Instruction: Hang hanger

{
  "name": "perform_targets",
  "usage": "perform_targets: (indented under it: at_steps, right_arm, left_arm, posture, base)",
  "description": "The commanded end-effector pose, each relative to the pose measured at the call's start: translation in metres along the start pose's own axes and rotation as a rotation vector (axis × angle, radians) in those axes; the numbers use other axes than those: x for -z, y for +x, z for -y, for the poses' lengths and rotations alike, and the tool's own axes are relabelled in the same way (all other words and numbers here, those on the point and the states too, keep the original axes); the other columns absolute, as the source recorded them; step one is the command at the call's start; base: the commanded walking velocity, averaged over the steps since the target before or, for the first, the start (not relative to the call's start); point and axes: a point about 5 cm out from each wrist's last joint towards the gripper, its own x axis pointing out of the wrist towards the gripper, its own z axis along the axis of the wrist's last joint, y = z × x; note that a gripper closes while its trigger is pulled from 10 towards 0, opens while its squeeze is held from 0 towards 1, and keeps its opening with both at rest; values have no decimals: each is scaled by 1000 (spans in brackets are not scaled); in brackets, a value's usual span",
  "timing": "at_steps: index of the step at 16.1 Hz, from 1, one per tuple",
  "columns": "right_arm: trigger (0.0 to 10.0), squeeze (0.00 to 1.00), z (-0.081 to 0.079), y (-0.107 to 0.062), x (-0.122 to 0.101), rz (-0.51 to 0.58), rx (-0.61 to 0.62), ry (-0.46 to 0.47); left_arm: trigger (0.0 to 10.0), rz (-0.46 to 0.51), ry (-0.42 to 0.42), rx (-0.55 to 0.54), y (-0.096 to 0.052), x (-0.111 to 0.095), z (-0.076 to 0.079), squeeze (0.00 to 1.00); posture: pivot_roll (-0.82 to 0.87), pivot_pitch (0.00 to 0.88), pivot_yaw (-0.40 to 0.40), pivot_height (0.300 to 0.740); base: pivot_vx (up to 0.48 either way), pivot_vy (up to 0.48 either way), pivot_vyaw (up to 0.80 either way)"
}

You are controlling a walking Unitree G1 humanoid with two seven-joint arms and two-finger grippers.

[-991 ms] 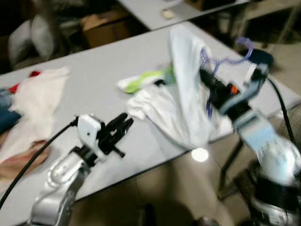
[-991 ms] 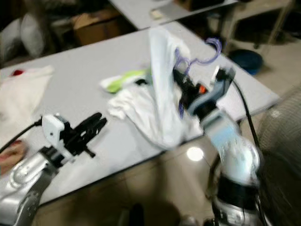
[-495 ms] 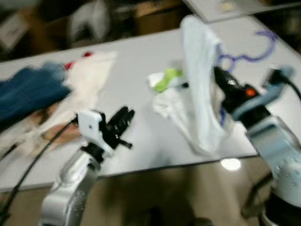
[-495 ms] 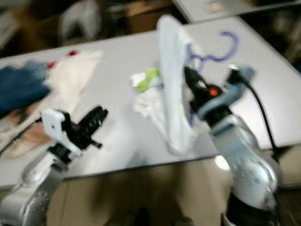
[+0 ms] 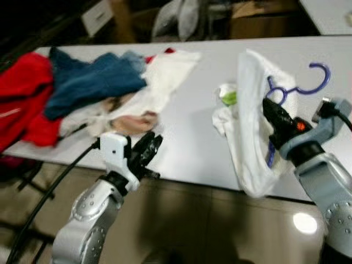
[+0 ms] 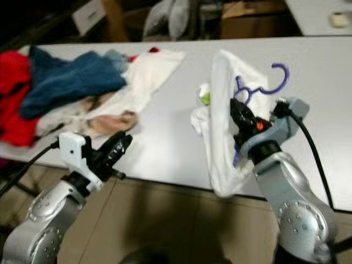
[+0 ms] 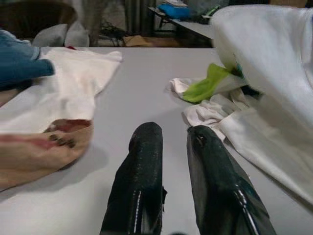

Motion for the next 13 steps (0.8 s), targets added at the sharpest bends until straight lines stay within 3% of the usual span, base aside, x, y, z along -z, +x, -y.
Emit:
perform_targets:
  at_steps: [1, 5, 13]
  right_arm:
    - [10000, 0, -5, 1, 5, -25, 6, -25]
    - [10000, 0, -1, -2, 3, -50, 22, -87]
    - [10000, 0, 7, 1, 8, -71, 81, -130]
  left_arm:
    - [10000, -22, 13, -21, -3, 3, -2, 0]
    - [10000, -44, -24, -17, -6, 11, 9, 0]
    - [10000, -41, -15, -33, -3, 8, 3, 0]
  posture:
    - [-190, 124, 68, 740]
    - [-196, 139, 74, 740]
    - [-182, 131, 74, 740]
  base:
    - [0, 0, 800]
    - [0, 0, 800]
    - [0, 0, 800]
